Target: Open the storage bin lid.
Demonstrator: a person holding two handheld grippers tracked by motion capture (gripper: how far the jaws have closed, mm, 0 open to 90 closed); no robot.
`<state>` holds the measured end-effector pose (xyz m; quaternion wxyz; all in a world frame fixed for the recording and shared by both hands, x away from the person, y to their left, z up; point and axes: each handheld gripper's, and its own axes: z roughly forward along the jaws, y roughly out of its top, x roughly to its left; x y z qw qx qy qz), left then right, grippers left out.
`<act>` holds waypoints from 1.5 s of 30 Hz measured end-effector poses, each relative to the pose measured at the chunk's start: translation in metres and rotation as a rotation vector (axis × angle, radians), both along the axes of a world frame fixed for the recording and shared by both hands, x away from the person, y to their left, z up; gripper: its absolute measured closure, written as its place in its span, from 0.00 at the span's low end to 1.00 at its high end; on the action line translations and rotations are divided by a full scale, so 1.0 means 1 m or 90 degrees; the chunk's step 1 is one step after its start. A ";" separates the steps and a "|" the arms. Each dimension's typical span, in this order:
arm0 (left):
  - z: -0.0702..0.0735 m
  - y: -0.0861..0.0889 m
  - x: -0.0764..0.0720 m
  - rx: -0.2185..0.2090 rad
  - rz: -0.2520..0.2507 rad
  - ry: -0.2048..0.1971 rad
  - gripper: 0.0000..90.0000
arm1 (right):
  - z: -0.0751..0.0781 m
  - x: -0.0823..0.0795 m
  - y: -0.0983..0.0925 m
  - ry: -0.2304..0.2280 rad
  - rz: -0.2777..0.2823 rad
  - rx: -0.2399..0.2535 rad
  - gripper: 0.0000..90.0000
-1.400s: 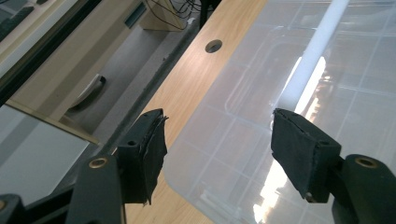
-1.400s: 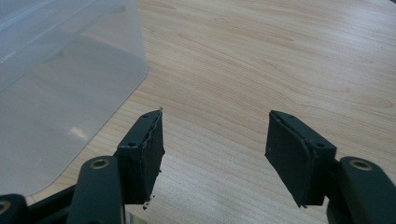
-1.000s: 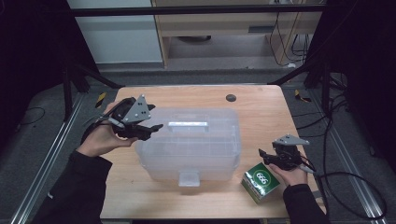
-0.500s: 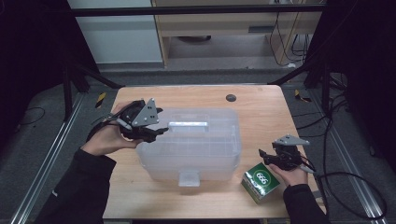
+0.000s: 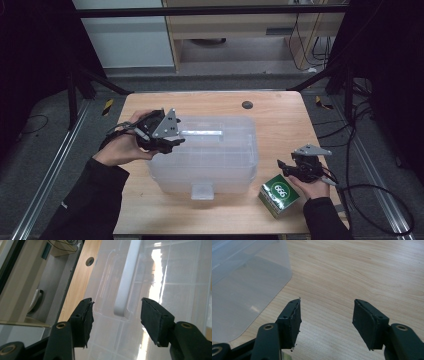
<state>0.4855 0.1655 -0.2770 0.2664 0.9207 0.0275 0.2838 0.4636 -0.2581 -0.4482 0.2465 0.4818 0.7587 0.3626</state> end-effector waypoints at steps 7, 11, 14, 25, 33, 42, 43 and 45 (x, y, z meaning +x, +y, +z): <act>0.000 -0.010 0.001 0.024 -0.007 -0.006 0.50 | 0.000 0.000 0.000 0.002 0.003 0.001 0.45; -0.002 -0.016 0.001 0.041 -0.010 -0.010 0.51 | 0.000 0.001 0.000 0.005 0.002 0.003 0.46; -0.004 -0.020 0.002 0.053 -0.008 -0.012 0.52 | -0.001 0.000 0.001 0.008 0.002 0.005 0.46; -0.009 -0.034 0.006 0.106 -0.010 -0.024 0.57 | 0.002 0.000 0.001 0.008 0.008 0.011 0.52; -0.015 -0.041 0.008 0.133 -0.010 -0.037 0.64 | 0.002 0.000 0.001 0.013 0.010 0.011 0.61; -0.017 -0.047 0.007 0.153 -0.010 -0.047 0.76 | 0.004 -0.001 0.001 0.013 0.013 0.012 0.69; -0.017 -0.048 0.007 0.153 -0.009 -0.044 0.78 | 0.004 -0.001 0.001 0.016 0.013 0.016 0.70; -0.017 -0.048 0.007 0.160 -0.012 -0.046 0.80 | 0.005 -0.001 0.002 0.015 0.015 0.015 0.71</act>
